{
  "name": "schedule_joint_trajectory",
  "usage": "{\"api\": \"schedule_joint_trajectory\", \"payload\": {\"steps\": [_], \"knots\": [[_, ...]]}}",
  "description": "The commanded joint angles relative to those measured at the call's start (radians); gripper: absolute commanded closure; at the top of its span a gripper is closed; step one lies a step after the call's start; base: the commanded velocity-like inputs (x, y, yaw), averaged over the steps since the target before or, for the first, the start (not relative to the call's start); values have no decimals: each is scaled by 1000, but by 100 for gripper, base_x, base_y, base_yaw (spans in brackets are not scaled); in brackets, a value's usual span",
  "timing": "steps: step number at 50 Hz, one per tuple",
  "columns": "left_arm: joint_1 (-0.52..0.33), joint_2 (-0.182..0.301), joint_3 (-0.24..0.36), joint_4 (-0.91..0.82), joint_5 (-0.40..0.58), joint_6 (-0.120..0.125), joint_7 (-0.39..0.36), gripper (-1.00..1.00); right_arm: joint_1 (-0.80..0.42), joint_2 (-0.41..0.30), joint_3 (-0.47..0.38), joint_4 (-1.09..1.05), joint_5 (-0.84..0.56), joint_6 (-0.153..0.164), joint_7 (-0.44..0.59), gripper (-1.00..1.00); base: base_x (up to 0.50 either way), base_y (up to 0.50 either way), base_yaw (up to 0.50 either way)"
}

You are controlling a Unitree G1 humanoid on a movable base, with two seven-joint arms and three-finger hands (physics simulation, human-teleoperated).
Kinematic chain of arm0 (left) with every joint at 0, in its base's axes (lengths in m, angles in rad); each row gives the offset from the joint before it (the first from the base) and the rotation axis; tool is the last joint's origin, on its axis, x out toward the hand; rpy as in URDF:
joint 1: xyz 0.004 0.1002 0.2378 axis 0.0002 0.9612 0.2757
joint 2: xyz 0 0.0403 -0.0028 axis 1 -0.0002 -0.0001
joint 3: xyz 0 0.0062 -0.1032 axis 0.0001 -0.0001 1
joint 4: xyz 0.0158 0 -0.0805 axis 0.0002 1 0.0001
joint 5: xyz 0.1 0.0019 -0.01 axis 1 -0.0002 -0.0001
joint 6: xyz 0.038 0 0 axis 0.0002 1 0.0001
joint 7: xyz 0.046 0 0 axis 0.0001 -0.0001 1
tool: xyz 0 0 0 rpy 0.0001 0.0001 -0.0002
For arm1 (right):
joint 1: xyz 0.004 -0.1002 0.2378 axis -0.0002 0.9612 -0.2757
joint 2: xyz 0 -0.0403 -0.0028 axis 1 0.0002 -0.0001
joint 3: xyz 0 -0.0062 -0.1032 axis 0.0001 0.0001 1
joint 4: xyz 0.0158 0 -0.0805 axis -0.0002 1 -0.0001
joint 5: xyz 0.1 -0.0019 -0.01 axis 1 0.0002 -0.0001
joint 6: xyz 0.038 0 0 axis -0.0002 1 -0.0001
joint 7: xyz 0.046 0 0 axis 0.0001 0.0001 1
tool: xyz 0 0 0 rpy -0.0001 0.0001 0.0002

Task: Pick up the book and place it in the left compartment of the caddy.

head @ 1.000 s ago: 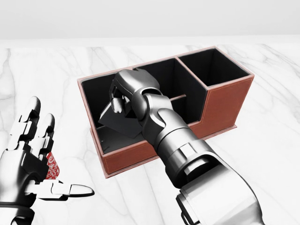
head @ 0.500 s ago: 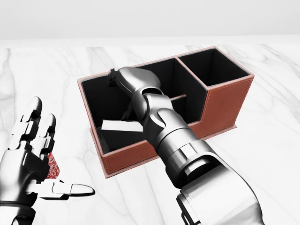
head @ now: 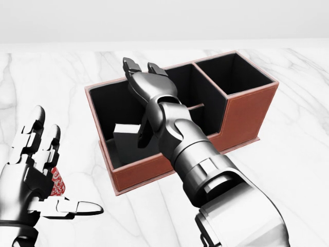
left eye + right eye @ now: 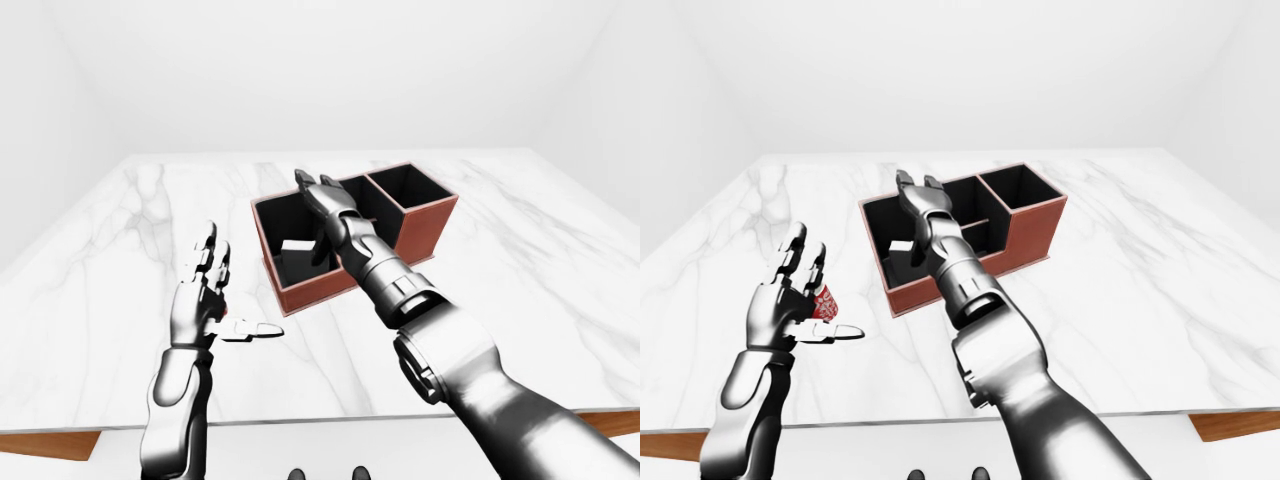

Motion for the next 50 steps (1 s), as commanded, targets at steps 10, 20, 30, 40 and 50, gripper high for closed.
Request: {"api": "schedule_joint_trajectory", "payload": {"steps": [10,20,30,40,50], "knots": [[-3,5,26,-32,-16,0,6,-100,73,-66,-29,-274,121,0,48,-100,0,0,0],[-15,14,46,-44,-23,0,12,-100,326,-111,-29,-884,156,0,244,-100,0,0,0],[-21,33,74,-80,-45,0,-21,-100,538,-137,-67,-1326,181,0,359,-100,0,0,0],[-16,21,106,-155,-76,0,-11,-100,729,-191,-112,-1571,396,0,283,-100,0,0,0],[-31,30,128,-161,-110,0,25,-100,958,-194,-179,-1734,678,0,170,-100,0,0,0]]}}
